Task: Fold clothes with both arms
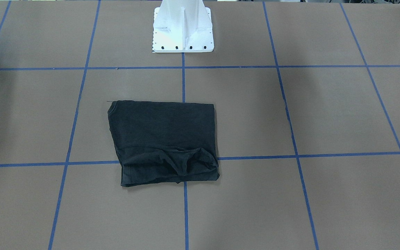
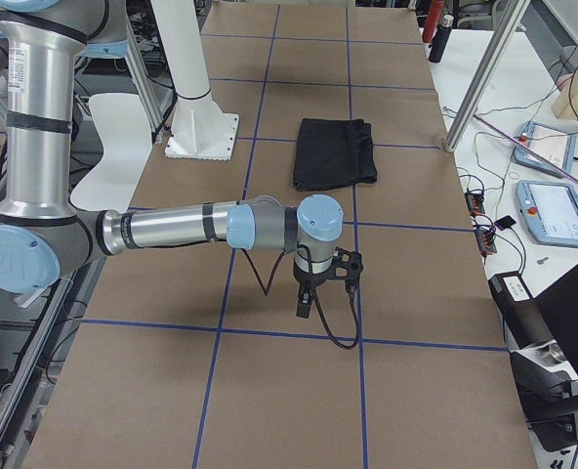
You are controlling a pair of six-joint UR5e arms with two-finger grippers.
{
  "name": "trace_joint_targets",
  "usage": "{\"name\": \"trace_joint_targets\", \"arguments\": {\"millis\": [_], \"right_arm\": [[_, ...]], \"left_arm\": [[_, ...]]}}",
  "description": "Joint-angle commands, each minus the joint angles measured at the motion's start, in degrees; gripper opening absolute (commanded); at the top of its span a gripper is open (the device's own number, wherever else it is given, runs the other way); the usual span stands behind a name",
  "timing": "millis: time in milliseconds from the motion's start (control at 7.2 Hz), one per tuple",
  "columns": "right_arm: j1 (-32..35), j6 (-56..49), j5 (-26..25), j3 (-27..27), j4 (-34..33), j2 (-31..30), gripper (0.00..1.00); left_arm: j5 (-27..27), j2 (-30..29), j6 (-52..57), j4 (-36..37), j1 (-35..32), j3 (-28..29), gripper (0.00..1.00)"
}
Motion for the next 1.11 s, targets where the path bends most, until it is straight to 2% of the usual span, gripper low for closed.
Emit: {"name": "trace_joint_targets", "arguments": {"millis": [0, 973], "right_arm": [[0.0, 0.0, 1.8, 0.1, -0.2, 0.0, 1.0], [0.0, 0.1, 1.6, -0.1, 0.1, 0.0, 1.0]], "left_arm": [[0.0, 0.6, 0.0, 0.0, -0.1, 2.4, 1.0], [0.1, -0.2, -0.2, 0.1, -0.1, 2.3, 1.0]]}}
